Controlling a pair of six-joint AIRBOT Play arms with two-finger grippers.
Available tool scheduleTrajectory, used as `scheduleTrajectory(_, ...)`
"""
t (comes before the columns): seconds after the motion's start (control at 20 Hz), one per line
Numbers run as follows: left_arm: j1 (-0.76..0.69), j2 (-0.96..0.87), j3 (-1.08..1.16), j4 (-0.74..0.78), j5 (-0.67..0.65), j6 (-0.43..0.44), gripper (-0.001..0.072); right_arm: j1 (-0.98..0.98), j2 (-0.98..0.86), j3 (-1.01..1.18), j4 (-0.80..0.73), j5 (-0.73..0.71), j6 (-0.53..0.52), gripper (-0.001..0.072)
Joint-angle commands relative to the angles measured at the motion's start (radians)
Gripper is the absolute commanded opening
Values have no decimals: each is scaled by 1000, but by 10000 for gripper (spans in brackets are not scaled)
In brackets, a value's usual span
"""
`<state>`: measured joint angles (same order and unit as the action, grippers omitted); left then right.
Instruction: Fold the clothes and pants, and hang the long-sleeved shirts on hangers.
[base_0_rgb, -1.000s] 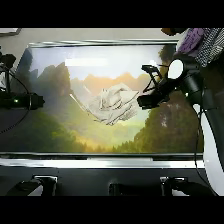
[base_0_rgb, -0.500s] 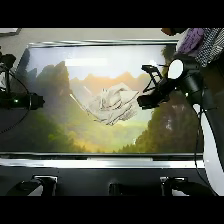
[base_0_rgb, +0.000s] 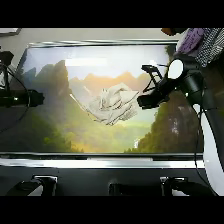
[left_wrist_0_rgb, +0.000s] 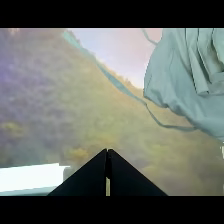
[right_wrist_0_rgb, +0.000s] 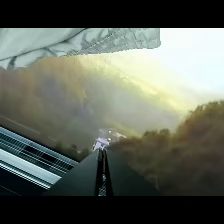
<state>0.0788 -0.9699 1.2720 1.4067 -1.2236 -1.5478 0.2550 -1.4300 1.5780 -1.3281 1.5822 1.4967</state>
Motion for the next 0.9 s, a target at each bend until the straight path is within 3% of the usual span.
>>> scheduleTrajectory(0.0, 1, 1, 0, 0, 101, 0, 14, 1, -1, 0, 0, -55, 10, 77)
scheduleTrajectory(0.25, 1, 1, 0, -39, 122, -1, 14, 1, 0, 0, 0, -68, 12, 76)
scheduleTrajectory(0.35, 1, 1, 0, -45, 121, -1, 38, 1, 0, 0, 12, -100, 88, 76)
scheduleTrajectory(0.4, 1, 1, 0, -45, 121, -2, 89, 1, 0, 0, 12, -100, 113, 76)
scheduleTrajectory(0.45, 1, 0, 0, -45, 121, -22, 231, 1, 0, 0, 13, -99, 112, 77)
scheduleTrajectory(0.5, 1, 0, 0, -45, 119, -60, 462, 1, 0, 0, 24, -96, 107, 78)
scheduleTrajectory(0.55, 1, 0, 0, -45, 117, -94, 636, 0, 0, 0, 29, -100, 86, 83)
scheduleTrajectory(0.6, 1, 0, 0, -45, 116, -103, 659, -3, 1, 0, 24, -105, 53, 148)
scheduleTrajectory(0.65, 1, 0, -1, -45, 111, -102, 659, -18, 6, 0, 6, -119, 36, 352)
scheduleTrajectory(0.7, 1, 0, -1, -45, 101, -103, 659, -48, 11, 1, -6, -146, 47, 433)
scheduleTrajectory(0.85, 1, -4, -1, -45, 86, -103, 659, -192, 14, -13, -7, -234, 98, 438)
